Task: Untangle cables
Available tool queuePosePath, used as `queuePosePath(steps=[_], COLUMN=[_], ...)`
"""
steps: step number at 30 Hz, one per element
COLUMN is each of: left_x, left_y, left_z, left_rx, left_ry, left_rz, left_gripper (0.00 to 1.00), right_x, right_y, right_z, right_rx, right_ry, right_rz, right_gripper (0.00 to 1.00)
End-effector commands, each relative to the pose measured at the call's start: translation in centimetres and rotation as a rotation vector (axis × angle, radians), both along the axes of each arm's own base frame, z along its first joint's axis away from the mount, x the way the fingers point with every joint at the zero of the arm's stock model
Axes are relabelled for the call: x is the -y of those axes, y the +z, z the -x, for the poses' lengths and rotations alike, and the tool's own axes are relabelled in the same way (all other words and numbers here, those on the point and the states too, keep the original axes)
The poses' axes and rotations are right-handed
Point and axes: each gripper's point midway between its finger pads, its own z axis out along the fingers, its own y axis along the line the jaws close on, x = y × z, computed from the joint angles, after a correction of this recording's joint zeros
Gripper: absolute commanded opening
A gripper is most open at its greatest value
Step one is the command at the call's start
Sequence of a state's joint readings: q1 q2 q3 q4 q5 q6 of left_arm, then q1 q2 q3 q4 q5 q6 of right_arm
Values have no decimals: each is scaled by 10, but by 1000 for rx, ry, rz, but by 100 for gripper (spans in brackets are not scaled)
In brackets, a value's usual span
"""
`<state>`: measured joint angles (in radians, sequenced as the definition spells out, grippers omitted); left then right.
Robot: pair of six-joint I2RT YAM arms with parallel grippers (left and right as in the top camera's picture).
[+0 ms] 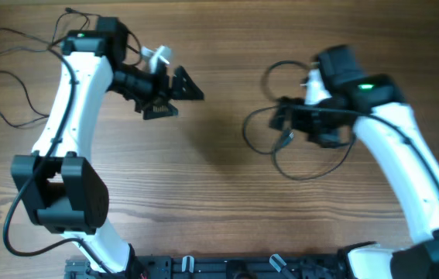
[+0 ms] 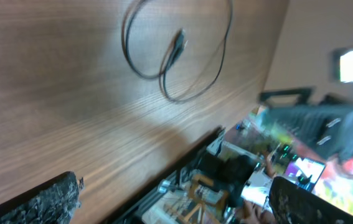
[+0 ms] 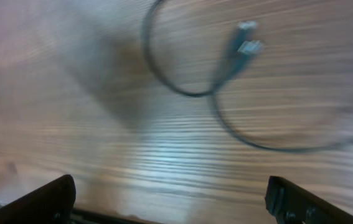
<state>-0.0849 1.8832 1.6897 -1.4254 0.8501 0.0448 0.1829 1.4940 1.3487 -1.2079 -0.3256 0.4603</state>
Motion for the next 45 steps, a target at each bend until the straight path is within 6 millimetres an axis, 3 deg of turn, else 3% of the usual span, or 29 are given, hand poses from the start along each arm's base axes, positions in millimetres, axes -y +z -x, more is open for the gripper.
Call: queuePosePath(steps=[1,4,9,13,16,23,25,32,35,45], left_x=[18,28,36,55,65,30,14,-17,-26,-26], left_y=[-8,-24,-51,-57,-59,-60,-61,-63,-63,-62], left_z=[16,22,19,14,8,-9,-8,0,-5,-20], left_rx=[9,-2,47,169,229,154,114,48,72,132], left_ry=[-97,-115,-45,-36,10,232,251,265,282,314], left_rz=[-59,-203,-538,-669,-726,-801,-824,-900,-939,-939], left_gripper=[100,100,100,100,100,100,100,100,100,100], right_x=[39,62,79,80,96,162,168,182,176,174], right_y=[16,15,15,17,14,7,1,-42,-64,-119], right_z=[3,4,-1,-8,-12,-38,-40,-46,-47,-46], right_rx=[50,31,39,69,88,149,131,-1,-63,-198], right_ry=[-59,-136,-199,-200,-225,-438,-450,-468,-394,-275], right_rz=[28,35,34,39,126,424,435,424,370,365], right_gripper=[100,100,100,100,100,100,100,100,100,100])
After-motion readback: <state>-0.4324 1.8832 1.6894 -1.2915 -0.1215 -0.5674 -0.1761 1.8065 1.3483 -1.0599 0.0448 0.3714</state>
